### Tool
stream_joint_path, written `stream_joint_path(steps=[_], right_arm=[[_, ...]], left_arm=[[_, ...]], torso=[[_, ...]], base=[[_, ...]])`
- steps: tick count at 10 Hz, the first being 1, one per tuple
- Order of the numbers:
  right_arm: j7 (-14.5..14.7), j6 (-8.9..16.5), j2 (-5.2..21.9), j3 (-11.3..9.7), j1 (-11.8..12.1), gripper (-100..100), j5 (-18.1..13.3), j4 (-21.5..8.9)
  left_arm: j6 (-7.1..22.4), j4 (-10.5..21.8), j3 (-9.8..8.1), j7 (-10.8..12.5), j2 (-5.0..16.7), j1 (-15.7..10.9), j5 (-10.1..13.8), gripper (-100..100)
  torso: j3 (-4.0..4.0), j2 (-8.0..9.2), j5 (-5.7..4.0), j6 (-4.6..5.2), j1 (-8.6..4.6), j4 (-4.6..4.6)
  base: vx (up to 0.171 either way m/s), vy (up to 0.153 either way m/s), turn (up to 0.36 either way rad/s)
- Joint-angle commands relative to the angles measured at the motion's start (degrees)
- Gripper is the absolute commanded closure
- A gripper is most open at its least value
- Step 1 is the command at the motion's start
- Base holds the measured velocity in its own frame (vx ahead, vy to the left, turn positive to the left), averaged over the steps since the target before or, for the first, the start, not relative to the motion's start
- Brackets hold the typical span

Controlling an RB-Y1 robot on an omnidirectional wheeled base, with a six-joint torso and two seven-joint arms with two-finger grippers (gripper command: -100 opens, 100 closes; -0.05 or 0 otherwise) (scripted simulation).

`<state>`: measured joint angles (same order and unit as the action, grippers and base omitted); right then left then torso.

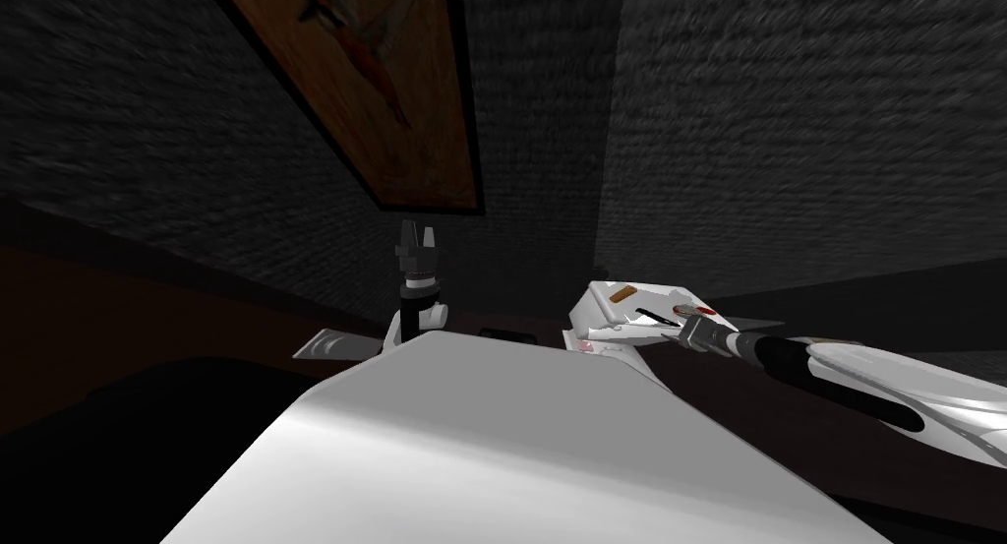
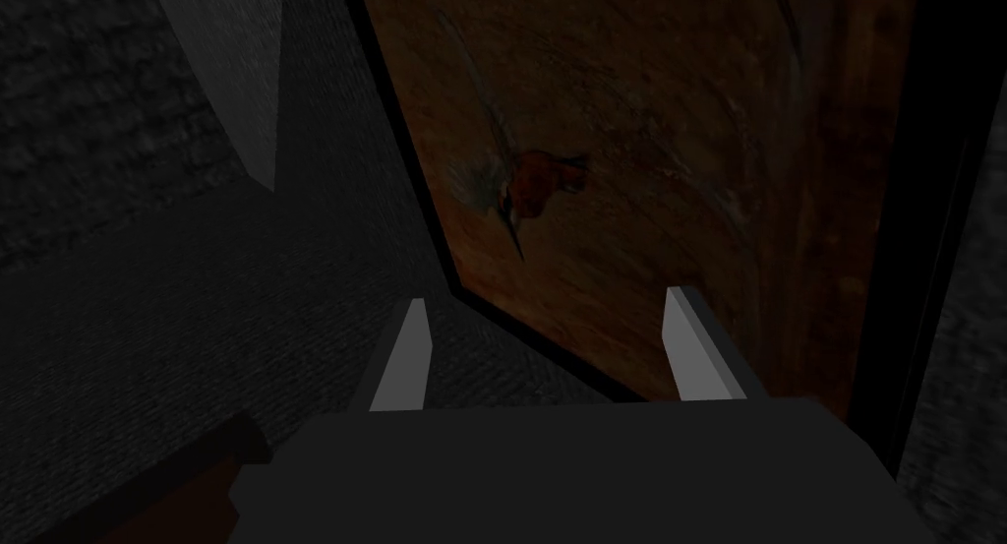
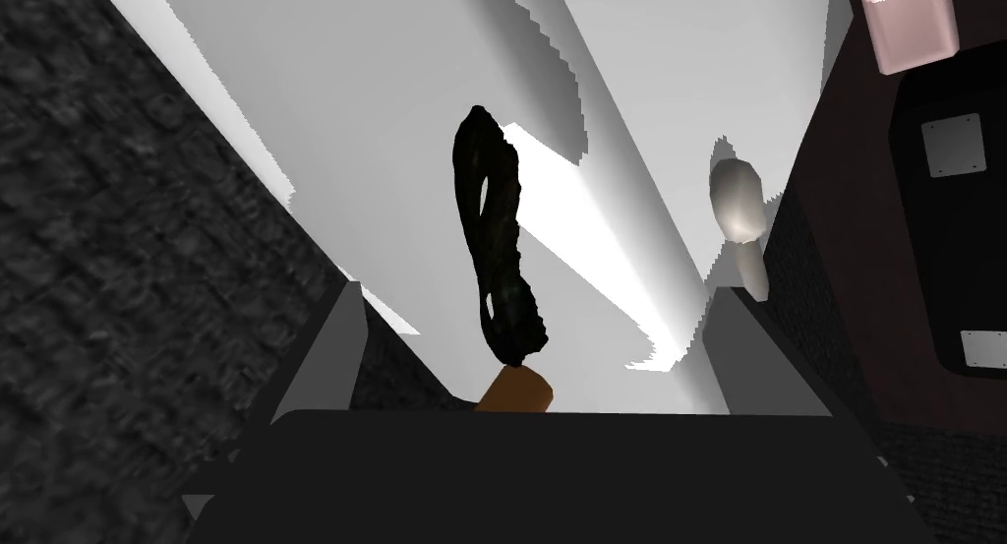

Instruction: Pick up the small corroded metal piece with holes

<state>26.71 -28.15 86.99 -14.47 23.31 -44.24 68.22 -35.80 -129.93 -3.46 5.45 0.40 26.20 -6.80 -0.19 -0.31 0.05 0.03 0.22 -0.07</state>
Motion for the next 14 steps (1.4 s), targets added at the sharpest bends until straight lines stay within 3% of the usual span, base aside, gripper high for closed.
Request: stream_joint_path(steps=[1, 2, 3, 11, 12, 13, 14], right_arm=[[0.0, 0.0, 0.0, 0.0, 0.0, -100, 0.0, 0.0], [0.05, 0.06, 0.13, 0.03, 0.08, 0, -0.02, 0.04], [2.23, -1.36, -1.22, 0.63, -0.3, -100, -0.08, -1.62], [10.97, -7.02, -6.57, 3.04, -1.77, -100, -0.33, -8.26], [10.17, -6.41, -6.14, 2.88, -1.54, -100, -0.29, -7.61], [10.39, -6.56, -6.2, 2.91, -1.55, 100, -0.29, -7.69], [10.37, -6.54, -6.19, 2.91, -1.55, 100, -0.29, -7.67]], left_arm=[[0.0, 0.0, 0.0, 0.0, 0.0, 0.0, 0.0, 0], [0.0, 0.0, 0.0, 0.0, 0.0, 0.0, 0.0, 0], [0.0, 0.0, 0.0, 0.0, 0.0, -0.01, 0.0, 0], [0.0, 0.0, 0.0, 0.0, 0.0, 0.0, 0.0, 0], [0.0, 0.0, 0.0, 0.0, 0.0, 0.0, 0.0, 0], [0.0, 0.0, 0.0, 0.0, 0.0, -0.01, 0.0, 0], [0.0, 0.0, 0.0, 0.0, 0.0, -0.01, 0.0, 0]], torso=[[0.0, 0.0, 0.0, 0.0, 0.0, 0.0], [0.09, 0.17, -0.03, 0.03, -0.07, 0.03], [0.18, 0.31, -0.04, 0.04, -0.11, 0.07], [0.07, 0.11, -0.03, 0.04, -0.06, 0.03], [0.06, 0.1, -0.02, 0.03, -0.05, 0.02], [0.12, 0.23, -0.03, 0.02, -0.09, 0.05], [0.19, 0.33, -0.04, 0.03, -0.13, 0.07]], base=[[0.038, 0.012, 0.017], [0.008, 0.003, -0.001], [0.071, 0.011, -0.086], [0.084, 0.024, -0.067], [0.036, 0.015, -0.012], [0.006, 0.003, 0.003], [0.008, -0.006, 0.008]])
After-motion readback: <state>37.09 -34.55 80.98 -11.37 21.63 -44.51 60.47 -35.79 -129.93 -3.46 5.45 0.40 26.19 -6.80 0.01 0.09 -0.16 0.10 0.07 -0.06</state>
